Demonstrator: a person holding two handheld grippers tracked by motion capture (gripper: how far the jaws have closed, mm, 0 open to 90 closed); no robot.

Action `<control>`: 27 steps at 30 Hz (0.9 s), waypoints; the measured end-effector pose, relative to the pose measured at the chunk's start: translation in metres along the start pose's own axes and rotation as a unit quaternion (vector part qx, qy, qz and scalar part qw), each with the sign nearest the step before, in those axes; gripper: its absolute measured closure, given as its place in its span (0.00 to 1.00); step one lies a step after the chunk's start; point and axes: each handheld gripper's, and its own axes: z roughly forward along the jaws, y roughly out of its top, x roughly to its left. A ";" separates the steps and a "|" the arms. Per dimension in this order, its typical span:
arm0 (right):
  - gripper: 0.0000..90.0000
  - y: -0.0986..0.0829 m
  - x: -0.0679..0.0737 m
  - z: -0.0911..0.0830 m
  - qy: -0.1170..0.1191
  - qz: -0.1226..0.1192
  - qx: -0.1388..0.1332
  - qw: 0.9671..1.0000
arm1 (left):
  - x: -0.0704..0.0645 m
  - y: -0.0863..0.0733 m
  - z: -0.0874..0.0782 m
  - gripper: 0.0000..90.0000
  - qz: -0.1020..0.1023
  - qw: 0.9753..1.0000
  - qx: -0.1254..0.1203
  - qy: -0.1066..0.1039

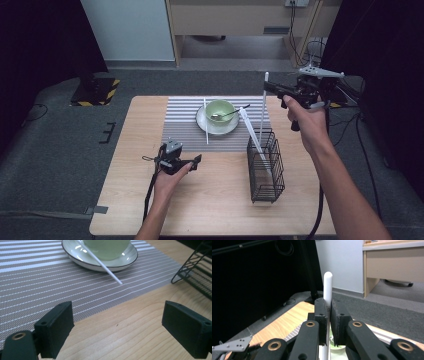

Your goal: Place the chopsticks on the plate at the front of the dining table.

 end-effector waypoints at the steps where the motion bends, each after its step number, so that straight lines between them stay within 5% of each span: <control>1: 0.94 0.001 -0.001 0.000 0.002 0.004 -0.004 1.000 | -0.001 0.001 0.001 0.11 0.004 1.000 0.001 -0.005; 13: 0.94 0.021 0.001 0.006 0.021 0.009 -0.033 0.999 | -0.015 0.020 0.000 0.10 0.011 1.000 -0.006 0.000; 23: 0.94 0.025 -0.002 0.015 0.031 0.020 -0.043 0.998 | -0.026 0.039 -0.002 0.09 0.004 1.000 -0.022 -0.021; 27: 0.94 0.025 -0.002 0.019 0.037 0.027 -0.046 0.998 | -0.031 0.048 -0.001 0.09 0.020 0.999 -0.038 -0.031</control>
